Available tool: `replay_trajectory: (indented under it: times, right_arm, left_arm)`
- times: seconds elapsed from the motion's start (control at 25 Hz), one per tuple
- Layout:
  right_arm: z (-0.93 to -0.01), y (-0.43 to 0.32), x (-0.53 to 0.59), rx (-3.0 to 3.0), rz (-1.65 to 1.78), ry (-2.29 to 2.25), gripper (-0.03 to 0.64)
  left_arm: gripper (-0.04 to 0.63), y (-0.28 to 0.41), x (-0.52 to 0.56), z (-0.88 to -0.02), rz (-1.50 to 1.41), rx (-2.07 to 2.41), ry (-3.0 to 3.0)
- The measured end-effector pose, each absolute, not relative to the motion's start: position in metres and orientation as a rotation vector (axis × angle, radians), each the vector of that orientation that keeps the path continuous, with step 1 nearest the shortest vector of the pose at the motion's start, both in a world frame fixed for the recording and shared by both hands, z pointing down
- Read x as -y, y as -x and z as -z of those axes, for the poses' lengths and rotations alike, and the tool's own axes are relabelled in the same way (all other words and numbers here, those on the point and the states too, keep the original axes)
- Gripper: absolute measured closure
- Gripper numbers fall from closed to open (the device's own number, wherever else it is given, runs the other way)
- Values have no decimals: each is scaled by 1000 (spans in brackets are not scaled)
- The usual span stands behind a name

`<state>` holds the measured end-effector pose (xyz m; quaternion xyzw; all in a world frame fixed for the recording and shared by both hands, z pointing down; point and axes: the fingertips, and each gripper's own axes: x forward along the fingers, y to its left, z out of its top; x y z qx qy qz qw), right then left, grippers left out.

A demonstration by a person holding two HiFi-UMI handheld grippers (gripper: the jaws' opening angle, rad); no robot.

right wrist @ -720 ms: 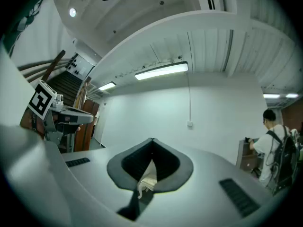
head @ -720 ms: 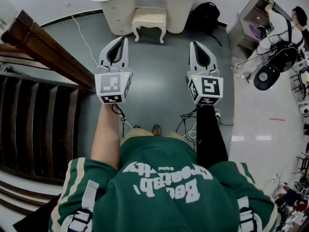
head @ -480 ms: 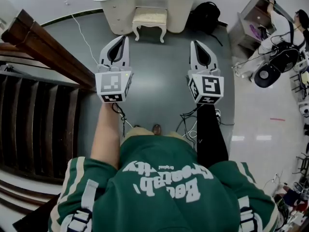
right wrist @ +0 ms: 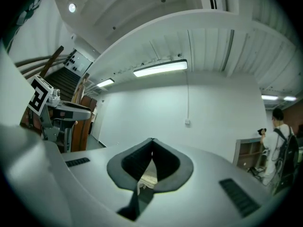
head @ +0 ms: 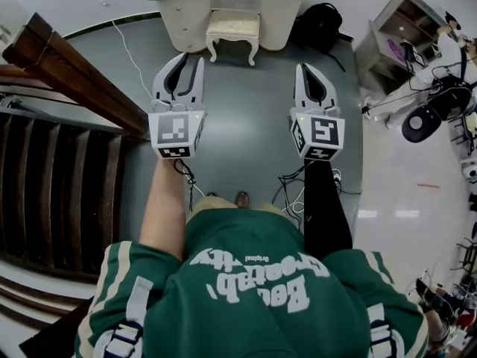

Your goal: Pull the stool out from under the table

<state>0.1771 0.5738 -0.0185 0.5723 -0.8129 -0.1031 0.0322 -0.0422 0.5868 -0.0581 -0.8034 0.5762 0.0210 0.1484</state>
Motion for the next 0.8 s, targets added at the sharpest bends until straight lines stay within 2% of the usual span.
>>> replay_trajectory:
  times: [0.04,0.08,0.12,0.16,0.8]
  right_arm:
    - [17,-177,-573,2518,296,-1763,607]
    - [16,-176,-572,2547,270,-1759,539]
    - [15,-175,-572,2578,243,-1758,373]
    - [15,-175,-572,2599,226,-1766,331]
    - [4,-161,-554,2559,229,-1766,333]
  left_arm:
    - [386,42,-586,57,-66,-1654,2317]
    - [336,43,-586,56,-74,-1658,2325]
    - [330,44,-585,55,-81,-1665,2329]
    - [319,45,-585,54,-85,-1672,2330]
    - [310,56,-564,56,-54,-1642,2333]
